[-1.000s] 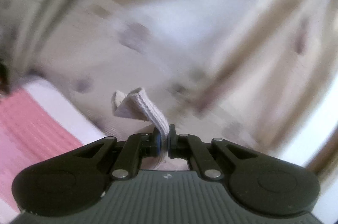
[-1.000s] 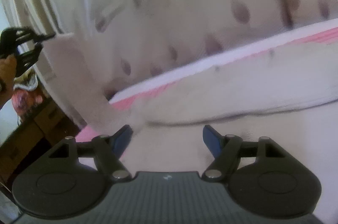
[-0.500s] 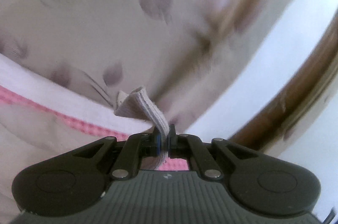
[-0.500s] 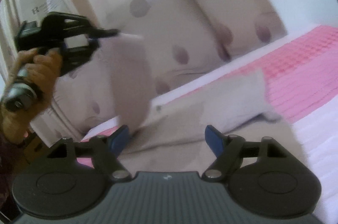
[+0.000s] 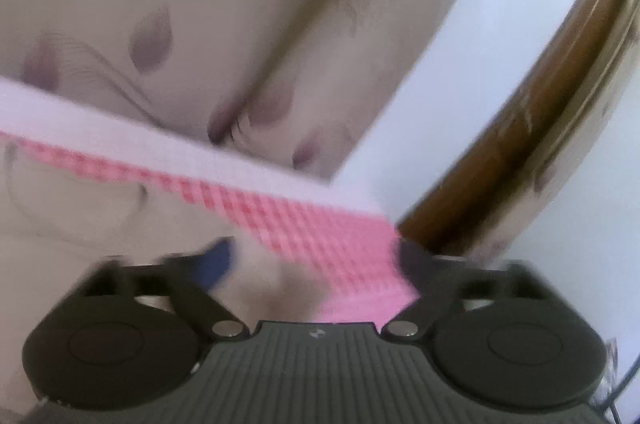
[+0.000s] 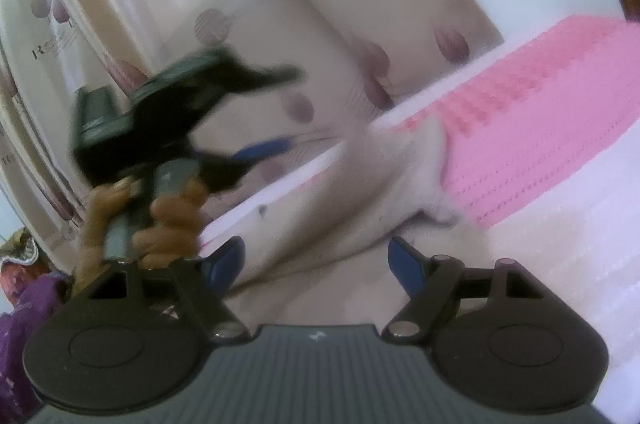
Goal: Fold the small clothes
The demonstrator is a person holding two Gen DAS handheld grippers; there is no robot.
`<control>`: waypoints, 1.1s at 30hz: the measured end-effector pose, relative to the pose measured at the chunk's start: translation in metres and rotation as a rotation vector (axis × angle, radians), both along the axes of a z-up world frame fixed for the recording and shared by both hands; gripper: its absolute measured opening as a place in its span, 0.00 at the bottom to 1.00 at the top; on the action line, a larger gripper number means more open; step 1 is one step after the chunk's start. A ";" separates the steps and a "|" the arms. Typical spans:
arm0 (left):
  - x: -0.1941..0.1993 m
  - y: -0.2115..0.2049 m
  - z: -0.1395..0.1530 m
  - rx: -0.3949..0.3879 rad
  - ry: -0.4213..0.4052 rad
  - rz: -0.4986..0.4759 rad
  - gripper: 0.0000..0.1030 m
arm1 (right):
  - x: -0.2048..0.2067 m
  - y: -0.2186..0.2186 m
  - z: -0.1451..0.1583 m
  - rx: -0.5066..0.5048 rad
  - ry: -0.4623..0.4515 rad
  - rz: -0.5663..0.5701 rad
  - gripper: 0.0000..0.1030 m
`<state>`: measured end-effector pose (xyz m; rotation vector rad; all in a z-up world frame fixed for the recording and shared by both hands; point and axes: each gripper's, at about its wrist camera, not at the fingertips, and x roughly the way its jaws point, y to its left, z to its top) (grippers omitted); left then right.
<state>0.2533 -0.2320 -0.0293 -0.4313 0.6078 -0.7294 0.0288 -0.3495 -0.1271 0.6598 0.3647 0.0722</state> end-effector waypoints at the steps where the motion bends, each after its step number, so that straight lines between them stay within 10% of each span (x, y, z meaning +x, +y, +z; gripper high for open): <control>1: -0.006 0.013 0.002 -0.010 -0.025 0.032 1.00 | 0.002 -0.001 0.003 -0.018 0.000 0.004 0.77; 13: -0.064 0.188 -0.064 0.319 -0.092 0.346 0.99 | 0.079 -0.022 0.013 -0.453 0.113 -0.041 0.75; 18: -0.056 0.230 -0.090 0.193 0.018 0.451 0.97 | 0.118 -0.034 -0.007 -0.473 0.216 -0.013 0.21; 33: -0.060 0.234 -0.087 0.117 0.002 0.522 0.99 | 0.131 -0.041 0.050 -0.309 -0.066 -0.053 0.08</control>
